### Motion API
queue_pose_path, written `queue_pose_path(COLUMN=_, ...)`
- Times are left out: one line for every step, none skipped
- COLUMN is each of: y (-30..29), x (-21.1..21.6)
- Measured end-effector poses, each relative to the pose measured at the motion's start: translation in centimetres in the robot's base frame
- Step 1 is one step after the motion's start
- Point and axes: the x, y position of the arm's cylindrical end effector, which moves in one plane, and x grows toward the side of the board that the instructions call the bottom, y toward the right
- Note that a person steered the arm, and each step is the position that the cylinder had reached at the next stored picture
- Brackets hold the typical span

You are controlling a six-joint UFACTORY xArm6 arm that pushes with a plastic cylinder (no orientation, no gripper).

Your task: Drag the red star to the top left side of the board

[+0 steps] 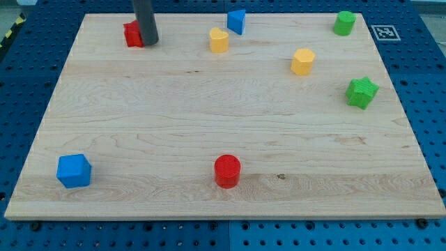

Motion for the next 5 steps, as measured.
queue_pose_path(y=-0.95, x=0.00)
queue_pose_path(y=-0.96, x=0.01)
queue_pose_path(y=-0.96, x=0.09)
queue_pose_path(y=-1.08, x=0.30)
queue_pose_path(y=-1.32, x=0.30)
